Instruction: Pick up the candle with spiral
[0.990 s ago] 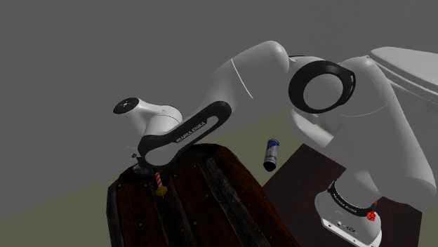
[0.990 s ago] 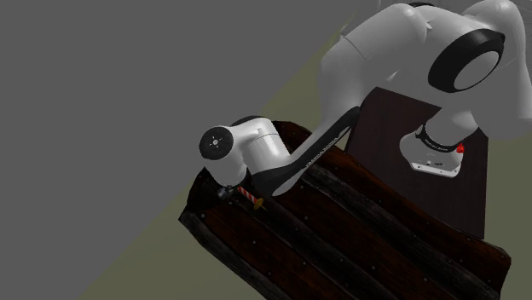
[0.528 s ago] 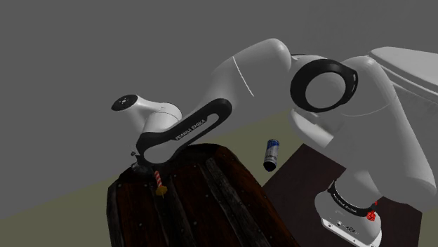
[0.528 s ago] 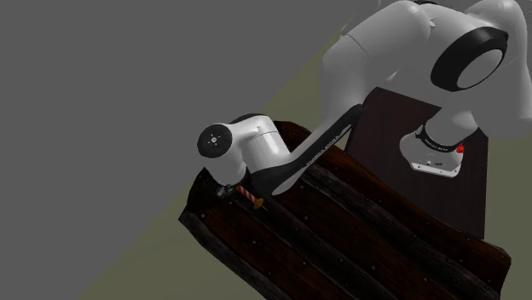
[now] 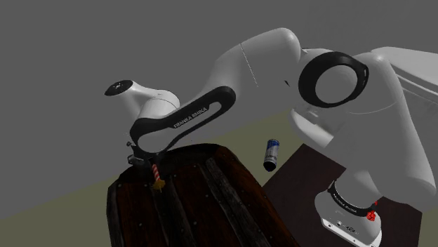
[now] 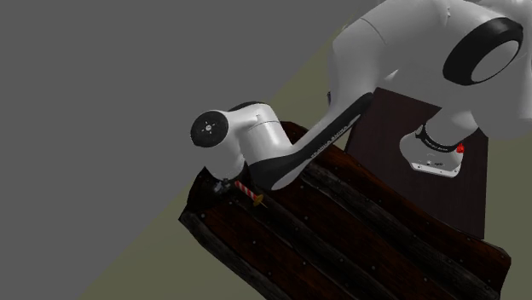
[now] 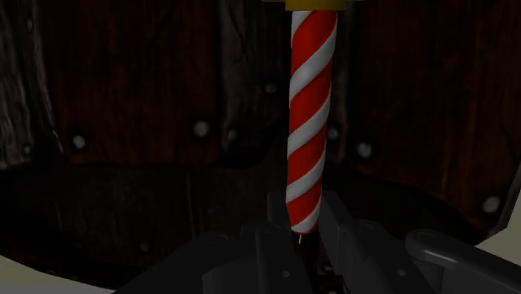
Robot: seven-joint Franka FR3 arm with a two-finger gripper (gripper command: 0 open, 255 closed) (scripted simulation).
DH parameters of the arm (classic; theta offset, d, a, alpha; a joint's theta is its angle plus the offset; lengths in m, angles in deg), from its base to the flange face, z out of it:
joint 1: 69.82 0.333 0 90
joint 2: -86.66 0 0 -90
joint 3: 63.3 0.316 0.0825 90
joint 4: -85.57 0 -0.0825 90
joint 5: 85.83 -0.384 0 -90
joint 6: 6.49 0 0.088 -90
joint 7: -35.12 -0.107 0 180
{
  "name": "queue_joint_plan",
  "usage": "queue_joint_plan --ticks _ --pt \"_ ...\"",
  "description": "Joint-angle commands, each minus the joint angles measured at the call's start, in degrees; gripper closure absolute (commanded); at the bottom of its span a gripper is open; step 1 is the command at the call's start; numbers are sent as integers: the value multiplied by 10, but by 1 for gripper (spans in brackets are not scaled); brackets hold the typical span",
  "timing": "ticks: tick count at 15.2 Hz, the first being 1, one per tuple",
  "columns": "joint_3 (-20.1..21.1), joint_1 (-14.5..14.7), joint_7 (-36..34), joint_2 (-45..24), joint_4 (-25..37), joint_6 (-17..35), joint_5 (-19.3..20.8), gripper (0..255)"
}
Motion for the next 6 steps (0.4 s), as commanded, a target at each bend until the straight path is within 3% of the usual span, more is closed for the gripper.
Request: queue_joint_plan --ticks 1,6 --pt "2 -1 1 9 0 -8 -3 255" --pt "5 -2 5 19 8 -26 -7 255"
